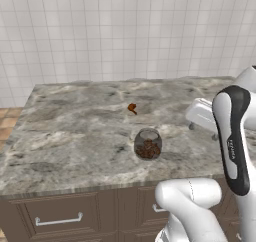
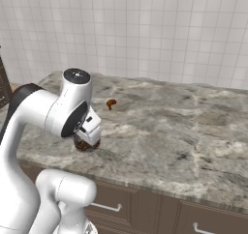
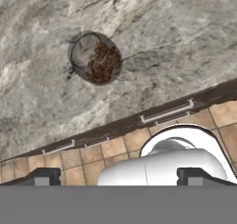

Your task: Pick the jar and candle from the dining table and place them in the open cabinet. Close the cabinet after placing the objects.

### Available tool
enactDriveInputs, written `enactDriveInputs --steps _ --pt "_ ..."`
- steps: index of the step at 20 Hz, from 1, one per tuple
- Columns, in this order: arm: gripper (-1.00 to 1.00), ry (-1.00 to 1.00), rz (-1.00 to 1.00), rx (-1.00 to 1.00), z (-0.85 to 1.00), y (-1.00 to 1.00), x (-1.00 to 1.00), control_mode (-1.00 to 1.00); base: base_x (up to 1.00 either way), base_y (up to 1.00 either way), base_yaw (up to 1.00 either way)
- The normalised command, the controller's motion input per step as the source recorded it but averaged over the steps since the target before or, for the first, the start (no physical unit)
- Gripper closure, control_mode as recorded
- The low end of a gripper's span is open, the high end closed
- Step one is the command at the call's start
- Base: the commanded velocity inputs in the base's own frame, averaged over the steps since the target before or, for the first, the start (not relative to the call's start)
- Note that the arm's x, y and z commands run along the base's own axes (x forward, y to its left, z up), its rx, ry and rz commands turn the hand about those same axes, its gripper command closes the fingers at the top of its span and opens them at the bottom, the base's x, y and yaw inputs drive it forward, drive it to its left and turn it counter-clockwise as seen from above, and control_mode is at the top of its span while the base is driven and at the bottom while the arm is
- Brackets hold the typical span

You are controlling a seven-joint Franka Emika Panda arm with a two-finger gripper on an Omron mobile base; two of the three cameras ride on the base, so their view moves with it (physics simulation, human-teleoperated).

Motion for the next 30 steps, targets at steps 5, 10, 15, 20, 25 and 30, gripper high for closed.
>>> enactDriveInputs --steps 5,10,15,20,25,30 --pt "-1.0 0.0 0.03 0.02 -0.03 0.14 0.0 -1.0 0.0 0.0 0.0" --pt "-1.0 0.05 0.05 0.04 -0.14 0.14 0.05 -1.0 0.0 0.0 0.0" --pt "-1.0 0.01 0.05 0.13 -0.19 0.01 0.08 -1.0 0.0 0.0 0.0" --pt "-1.0 0.19 0.04 0.21 -0.09 -0.14 0.19 -1.0 0.0 0.0 0.0" --pt "-1.0 0.3 0.01 0.08 -0.03 -0.06 0.29 -1.0 0.0 0.0 0.0" --pt "-1.0 0.3 0.07 0.06 -0.09 -0.03 0.37 -1.0 0.0 0.0 0.0"
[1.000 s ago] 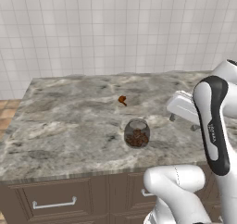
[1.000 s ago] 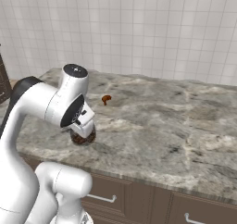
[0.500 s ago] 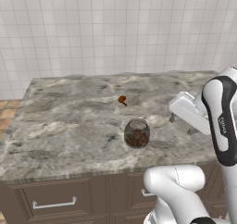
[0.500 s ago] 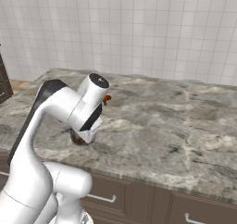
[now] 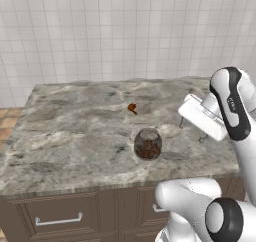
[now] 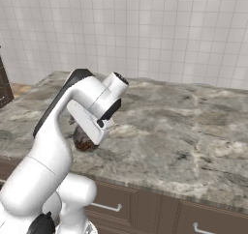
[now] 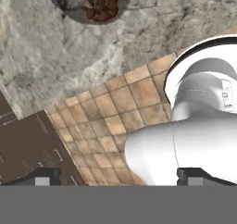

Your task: Pick the jar and candle from the dining table and place them in the open cabinet. Close the cabinet after placing the objects.

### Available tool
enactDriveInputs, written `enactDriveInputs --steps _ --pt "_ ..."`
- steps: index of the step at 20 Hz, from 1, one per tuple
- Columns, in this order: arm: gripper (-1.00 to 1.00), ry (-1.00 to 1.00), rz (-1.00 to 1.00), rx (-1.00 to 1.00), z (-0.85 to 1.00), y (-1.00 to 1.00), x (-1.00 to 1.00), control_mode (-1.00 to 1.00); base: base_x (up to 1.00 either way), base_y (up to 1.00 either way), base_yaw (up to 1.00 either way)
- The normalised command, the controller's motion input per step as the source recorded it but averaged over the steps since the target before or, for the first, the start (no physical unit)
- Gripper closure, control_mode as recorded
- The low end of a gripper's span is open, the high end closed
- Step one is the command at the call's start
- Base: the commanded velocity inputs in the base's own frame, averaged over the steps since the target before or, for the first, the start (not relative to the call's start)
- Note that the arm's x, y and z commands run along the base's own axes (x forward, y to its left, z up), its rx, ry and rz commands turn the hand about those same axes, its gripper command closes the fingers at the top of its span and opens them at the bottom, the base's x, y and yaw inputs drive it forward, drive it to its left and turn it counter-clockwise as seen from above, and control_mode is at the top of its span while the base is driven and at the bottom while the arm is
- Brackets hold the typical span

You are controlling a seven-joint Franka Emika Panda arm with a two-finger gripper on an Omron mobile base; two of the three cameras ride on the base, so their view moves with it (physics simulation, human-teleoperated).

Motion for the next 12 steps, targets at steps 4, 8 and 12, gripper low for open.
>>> enactDriveInputs --steps 4,8,12 --pt "-1.0 0.19 0.1 0.0 -0.13 0.0 0.37 -1.0 0.0 0.0 0.0" --pt "-1.0 0.1 0.13 0.0 -0.17 0.09 0.34 -1.0 0.0 0.0 0.0" --pt "-1.0 0.02 0.15 0.0 -0.2 0.14 0.24 -1.0 0.0 0.0 0.0"
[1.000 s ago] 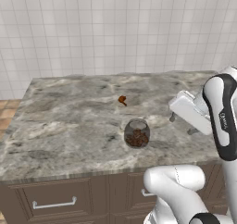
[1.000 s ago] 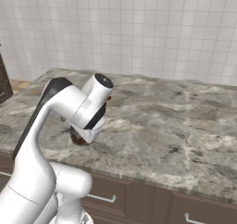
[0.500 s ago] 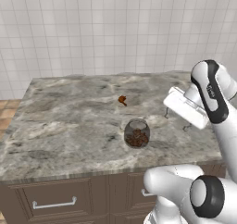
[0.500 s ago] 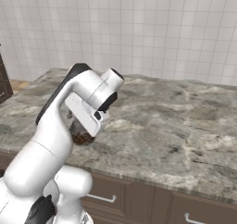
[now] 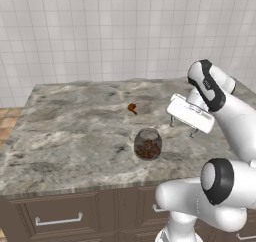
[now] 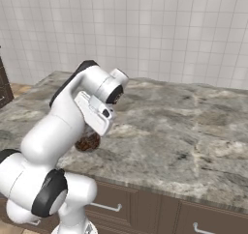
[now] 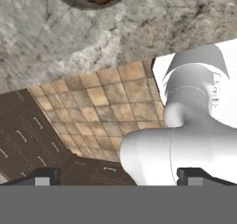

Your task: Pick the jar and candle from the dining table and place them in the open cabinet. Close the cabinet after placing the objects.

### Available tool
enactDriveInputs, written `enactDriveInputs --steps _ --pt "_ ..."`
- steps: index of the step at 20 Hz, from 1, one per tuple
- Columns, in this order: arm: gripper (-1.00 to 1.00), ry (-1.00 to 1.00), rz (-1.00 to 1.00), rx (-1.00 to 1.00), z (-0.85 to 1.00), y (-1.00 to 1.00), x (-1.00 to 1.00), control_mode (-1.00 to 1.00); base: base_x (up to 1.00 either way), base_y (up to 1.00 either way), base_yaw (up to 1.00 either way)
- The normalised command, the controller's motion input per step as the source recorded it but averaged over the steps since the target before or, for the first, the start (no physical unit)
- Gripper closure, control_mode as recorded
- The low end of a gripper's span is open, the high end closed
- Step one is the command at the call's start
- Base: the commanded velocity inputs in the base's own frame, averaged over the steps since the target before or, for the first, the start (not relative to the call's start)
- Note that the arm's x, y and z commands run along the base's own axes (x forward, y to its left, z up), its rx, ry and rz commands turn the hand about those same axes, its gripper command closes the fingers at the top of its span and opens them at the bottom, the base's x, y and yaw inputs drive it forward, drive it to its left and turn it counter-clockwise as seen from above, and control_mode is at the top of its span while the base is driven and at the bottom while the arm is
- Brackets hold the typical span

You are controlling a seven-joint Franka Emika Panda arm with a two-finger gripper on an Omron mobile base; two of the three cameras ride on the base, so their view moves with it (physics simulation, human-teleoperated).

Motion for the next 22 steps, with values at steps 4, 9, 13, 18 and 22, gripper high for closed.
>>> enactDriveInputs --steps 4,9,13,18,22 --pt "-1.0 0.0 0.14 0.0 -0.21 0.1 0.22 -1.0 0.0 0.0 0.0" --pt "-1.0 -0.04 0.14 0.0 -0.19 0.06 0.14 -1.0 0.0 0.0 0.0" --pt "-1.0 -0.15 0.14 0.0 -0.17 0.02 0.12 -1.0 0.0 0.0 0.0" --pt "-1.0 -0.18 0.11 0.0 -0.16 0.0 0.17 -1.0 0.0 0.0 0.0" --pt "-1.0 -0.23 0.05 0.0 -0.18 0.06 0.14 -1.0 0.0 0.0 0.0"
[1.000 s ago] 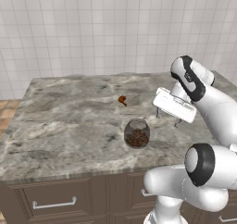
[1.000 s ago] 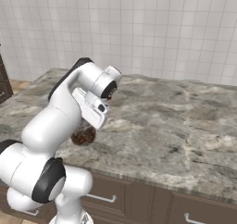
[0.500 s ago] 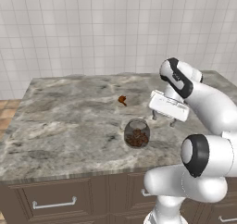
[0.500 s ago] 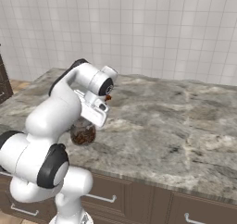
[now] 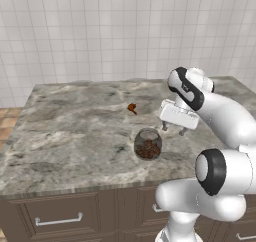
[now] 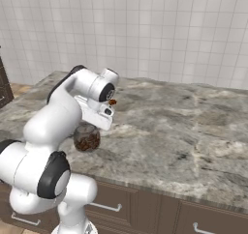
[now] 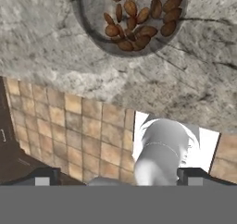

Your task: Pick the jar and candle from the dining table and place them in the open cabinet. Close the cabinet after placing the objects.

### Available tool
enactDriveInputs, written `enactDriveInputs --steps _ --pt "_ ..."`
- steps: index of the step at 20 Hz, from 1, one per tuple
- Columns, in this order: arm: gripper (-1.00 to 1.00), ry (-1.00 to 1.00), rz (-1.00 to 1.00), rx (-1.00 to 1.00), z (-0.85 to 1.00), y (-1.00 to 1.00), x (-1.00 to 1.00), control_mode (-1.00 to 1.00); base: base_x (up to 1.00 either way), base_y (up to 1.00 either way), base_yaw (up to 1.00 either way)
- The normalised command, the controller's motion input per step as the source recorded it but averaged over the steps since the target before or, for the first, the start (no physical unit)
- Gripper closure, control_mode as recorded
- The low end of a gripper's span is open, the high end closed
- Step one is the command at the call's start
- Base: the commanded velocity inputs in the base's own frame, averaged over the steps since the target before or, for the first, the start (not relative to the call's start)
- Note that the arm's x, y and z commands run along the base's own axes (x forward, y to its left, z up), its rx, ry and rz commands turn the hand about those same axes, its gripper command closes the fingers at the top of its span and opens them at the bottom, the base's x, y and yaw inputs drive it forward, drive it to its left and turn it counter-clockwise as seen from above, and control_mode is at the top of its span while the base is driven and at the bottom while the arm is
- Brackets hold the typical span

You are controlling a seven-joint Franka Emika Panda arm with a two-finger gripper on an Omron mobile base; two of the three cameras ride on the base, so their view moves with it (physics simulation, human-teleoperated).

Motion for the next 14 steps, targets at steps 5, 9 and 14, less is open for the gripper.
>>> enactDriveInputs --steps 5,9,14 --pt "-1.0 -0.22 0.0 0.0 -0.15 0.05 0.13 -1.0 0.0 0.0 0.0" --pt "-1.0 -0.15 -0.06 0.0 -0.15 0.08 0.19 -1.0 0.0 0.0 0.0" --pt "-1.0 -0.03 -0.15 -0.03 -0.11 0.07 0.3 -1.0 0.0 0.0 0.0"
